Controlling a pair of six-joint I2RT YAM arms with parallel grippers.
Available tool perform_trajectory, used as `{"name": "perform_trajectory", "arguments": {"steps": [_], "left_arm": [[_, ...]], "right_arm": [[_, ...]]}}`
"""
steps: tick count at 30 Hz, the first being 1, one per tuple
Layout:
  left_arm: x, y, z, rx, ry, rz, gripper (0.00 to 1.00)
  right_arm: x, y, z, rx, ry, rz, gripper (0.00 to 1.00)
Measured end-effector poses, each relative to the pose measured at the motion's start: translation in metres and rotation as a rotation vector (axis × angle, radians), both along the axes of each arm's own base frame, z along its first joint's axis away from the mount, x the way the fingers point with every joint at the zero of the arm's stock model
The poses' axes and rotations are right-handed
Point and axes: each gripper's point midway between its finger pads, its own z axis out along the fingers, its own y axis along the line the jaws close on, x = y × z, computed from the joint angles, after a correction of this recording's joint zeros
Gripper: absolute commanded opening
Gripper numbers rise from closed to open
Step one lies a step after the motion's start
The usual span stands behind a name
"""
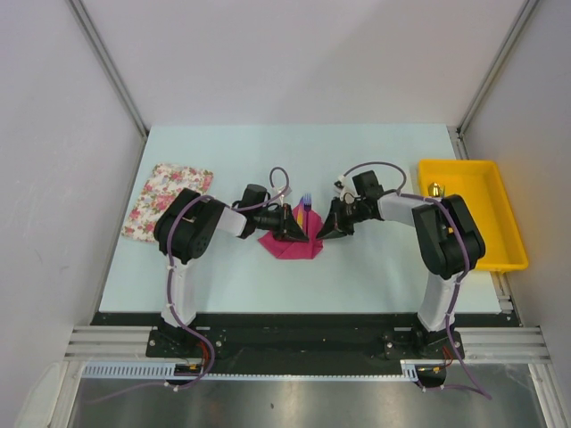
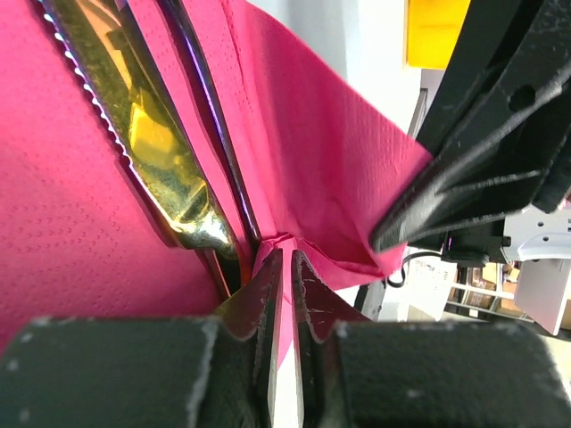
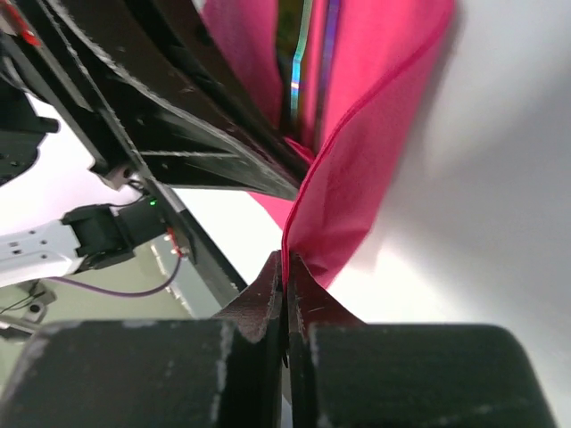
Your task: Place the utensils on the paper napkin and roll it up
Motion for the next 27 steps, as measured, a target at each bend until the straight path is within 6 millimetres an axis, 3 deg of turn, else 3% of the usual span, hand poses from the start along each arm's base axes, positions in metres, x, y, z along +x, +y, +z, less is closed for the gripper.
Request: {"name": "perform_trajectory", "arguments": {"steps": [9,19,27], "left_arm": [[0.004,0.002,0.005,-0.004,-0.004,0.01,0.2],[0.014,0.024,0.038,-0.009,-0.059,0.051,0.26],[0.0,0.048,0.021,0.049,0.004,0.066,0.27]], "right_arm": [[-0.004,0.026,-0.002,0.031,0.017,0.038,0.0],[0.001,0.039,-0.004,0.033,0.01,0.051,0.01],[0.005,0.05,-0.01,0.023,0.006,0.054,0.01]]}}
